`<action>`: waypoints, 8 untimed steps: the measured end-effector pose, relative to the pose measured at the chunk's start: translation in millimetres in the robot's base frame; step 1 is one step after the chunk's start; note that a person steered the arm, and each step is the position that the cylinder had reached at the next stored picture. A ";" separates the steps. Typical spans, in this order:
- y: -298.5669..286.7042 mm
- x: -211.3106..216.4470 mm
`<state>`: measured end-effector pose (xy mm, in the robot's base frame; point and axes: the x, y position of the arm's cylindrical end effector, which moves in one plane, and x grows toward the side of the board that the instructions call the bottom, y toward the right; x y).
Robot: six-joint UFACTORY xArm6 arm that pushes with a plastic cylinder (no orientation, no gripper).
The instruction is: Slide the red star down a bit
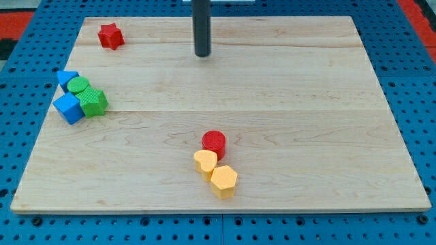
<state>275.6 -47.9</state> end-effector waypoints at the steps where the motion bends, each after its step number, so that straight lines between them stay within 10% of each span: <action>1: -43.3 -57.2; 5: -179.4 -62.2; 8: -123.4 8.5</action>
<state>284.1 -171.3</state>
